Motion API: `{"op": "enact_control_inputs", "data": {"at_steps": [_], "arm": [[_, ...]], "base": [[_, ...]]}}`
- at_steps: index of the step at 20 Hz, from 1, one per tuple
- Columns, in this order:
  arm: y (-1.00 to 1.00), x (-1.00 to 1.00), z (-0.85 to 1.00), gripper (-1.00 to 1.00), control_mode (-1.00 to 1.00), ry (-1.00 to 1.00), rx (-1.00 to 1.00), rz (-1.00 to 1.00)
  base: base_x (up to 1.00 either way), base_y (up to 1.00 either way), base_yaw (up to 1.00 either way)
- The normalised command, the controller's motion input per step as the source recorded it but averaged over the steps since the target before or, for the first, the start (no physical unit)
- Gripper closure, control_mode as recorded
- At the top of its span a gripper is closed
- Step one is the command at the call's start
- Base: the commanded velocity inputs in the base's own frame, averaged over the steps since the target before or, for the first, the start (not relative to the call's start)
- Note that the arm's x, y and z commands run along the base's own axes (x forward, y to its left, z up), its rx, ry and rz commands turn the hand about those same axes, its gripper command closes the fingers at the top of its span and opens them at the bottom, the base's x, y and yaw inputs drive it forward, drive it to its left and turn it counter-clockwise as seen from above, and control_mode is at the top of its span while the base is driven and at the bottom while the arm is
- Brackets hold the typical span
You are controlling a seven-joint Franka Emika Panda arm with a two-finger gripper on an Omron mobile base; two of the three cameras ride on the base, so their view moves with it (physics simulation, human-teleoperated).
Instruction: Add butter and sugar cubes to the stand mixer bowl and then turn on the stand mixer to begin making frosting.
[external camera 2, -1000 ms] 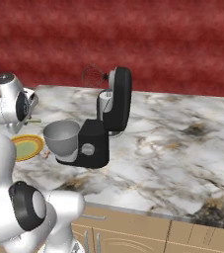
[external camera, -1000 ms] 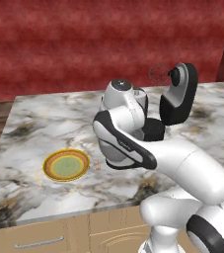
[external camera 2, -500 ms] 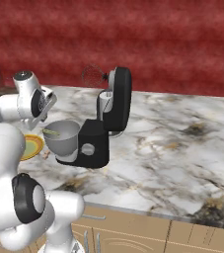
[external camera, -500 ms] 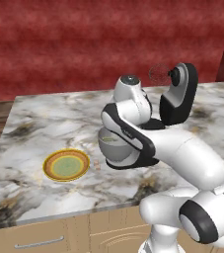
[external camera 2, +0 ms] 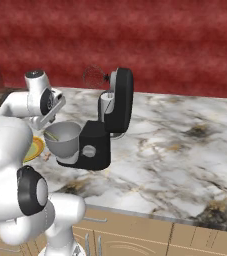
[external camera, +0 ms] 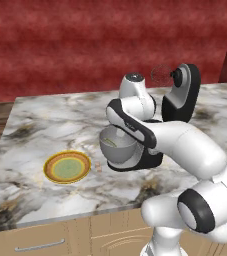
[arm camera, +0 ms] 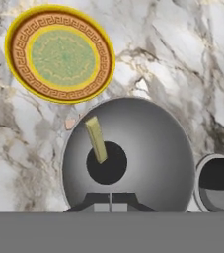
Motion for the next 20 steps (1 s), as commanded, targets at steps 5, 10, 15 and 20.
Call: {"op": "enact_control_inputs", "data": {"at_steps": [5,10,15,20], "arm": [[0.09,-0.37,-0.24,1.00,-1.00,0.00,0.00,-0.01],[0.21,-0.51,-0.03,-1.00,-1.00,0.00,0.01,-0.04],[0.19,-0.69,0.67,-1.00,-1.00,-0.04,0.05,-0.04],[0.53,-0.74,0.35,-1.00,-1.00,-0.01,0.01,0.00]], "base": [[0.00,0.00,0.00],[0.00,0.00,0.00],[0.00,0.00,0.00],[0.00,0.00,0.00]]}}
